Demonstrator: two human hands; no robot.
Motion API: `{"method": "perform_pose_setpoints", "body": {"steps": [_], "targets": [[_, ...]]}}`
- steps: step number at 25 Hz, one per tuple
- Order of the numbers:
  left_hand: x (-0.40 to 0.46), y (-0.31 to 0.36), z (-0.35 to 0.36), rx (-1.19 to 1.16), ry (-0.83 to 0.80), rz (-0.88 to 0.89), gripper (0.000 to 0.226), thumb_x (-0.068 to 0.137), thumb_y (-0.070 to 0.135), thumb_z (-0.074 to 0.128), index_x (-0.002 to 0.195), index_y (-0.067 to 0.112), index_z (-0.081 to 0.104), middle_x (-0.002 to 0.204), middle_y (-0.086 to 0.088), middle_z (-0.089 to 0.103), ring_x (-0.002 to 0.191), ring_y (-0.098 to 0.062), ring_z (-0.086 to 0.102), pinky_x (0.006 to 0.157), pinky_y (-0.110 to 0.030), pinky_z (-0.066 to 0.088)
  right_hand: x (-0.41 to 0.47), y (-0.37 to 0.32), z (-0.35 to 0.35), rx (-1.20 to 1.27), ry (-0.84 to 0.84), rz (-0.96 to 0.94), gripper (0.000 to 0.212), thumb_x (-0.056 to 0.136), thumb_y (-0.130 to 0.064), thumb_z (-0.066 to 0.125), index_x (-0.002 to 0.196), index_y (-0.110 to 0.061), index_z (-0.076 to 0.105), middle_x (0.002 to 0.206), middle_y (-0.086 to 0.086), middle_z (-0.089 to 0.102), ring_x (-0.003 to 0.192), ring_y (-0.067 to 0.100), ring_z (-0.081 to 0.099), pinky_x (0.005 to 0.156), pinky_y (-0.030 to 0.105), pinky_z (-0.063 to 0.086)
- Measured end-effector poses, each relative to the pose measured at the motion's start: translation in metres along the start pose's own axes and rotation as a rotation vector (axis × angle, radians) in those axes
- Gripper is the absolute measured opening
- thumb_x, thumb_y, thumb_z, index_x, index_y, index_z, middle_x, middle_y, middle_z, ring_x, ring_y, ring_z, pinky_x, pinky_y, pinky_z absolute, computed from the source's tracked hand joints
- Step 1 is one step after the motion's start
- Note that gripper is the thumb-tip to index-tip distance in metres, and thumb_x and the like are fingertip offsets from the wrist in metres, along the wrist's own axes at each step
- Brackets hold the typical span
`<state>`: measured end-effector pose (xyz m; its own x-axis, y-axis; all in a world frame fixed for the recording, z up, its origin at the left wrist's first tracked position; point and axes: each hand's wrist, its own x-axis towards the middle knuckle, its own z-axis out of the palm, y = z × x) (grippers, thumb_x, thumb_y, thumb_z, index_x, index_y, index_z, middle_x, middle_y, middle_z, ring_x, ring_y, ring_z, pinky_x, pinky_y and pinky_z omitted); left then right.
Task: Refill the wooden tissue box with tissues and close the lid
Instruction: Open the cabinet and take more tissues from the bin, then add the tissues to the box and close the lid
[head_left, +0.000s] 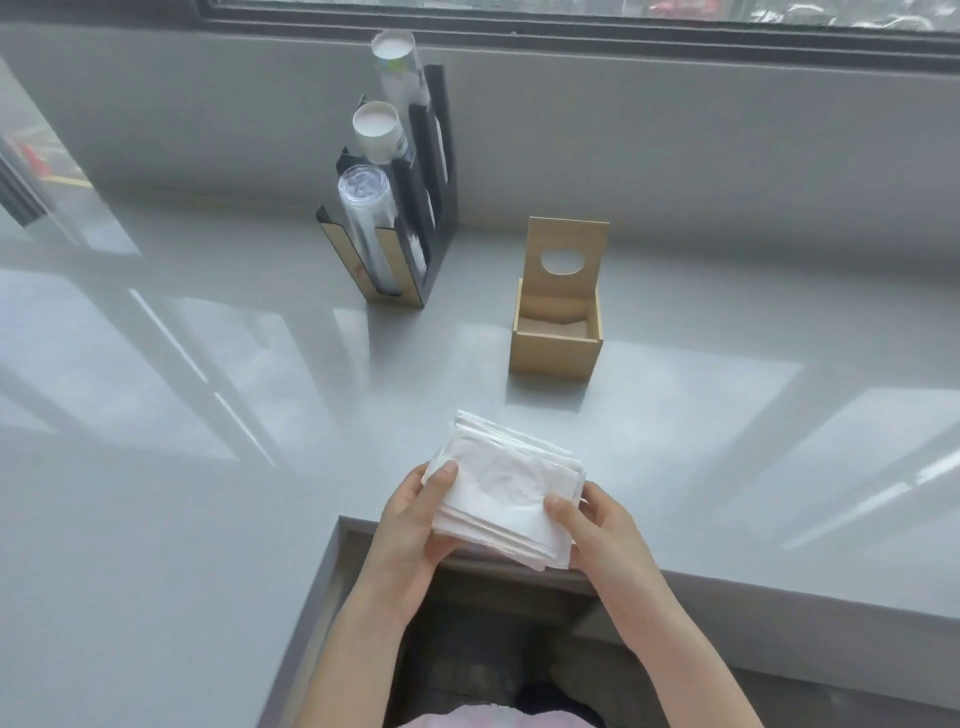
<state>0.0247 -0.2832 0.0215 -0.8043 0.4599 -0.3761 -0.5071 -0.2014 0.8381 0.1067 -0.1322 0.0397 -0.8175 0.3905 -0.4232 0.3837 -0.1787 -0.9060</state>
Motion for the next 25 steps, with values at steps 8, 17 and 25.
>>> {"method": "perform_pose_setpoints", "body": {"steps": [8,17,25], "targets": [[0.082,0.022,0.06,0.202,0.084,0.002,0.023,0.091,0.02,0.053,0.112,0.013,0.06,0.103,-0.005,0.067,0.085,-0.015,0.065,0.065,-0.022,0.055,0.079,-0.045,-0.06,0.03,-0.011,-0.018,0.021,0.091,-0.021,0.053,0.111,-0.017,0.059,0.098,-0.004,0.071,0.09,0.012,0.066,0.069,0.018,0.048],[0.138,0.027,0.101,0.283,0.154,0.06,0.014,0.091,0.016,0.053,0.103,0.015,0.06,0.096,0.0,0.067,0.082,-0.015,0.063,0.069,-0.026,0.05,0.136,-0.062,-0.095,-0.004,0.014,-0.016,0.022,0.091,-0.02,0.053,0.112,-0.016,0.059,0.105,0.0,0.07,0.096,0.013,0.065,0.072,0.02,0.048],[0.179,0.059,0.099,0.415,0.203,0.122,0.011,0.089,0.014,0.055,0.099,0.018,0.058,0.1,-0.002,0.064,0.088,-0.018,0.059,0.074,-0.026,0.047,0.174,-0.094,-0.082,-0.186,0.119,-0.075,0.017,0.089,-0.021,0.056,0.106,-0.021,0.057,0.087,-0.008,0.062,0.083,0.009,0.06,0.064,0.016,0.045]]}}
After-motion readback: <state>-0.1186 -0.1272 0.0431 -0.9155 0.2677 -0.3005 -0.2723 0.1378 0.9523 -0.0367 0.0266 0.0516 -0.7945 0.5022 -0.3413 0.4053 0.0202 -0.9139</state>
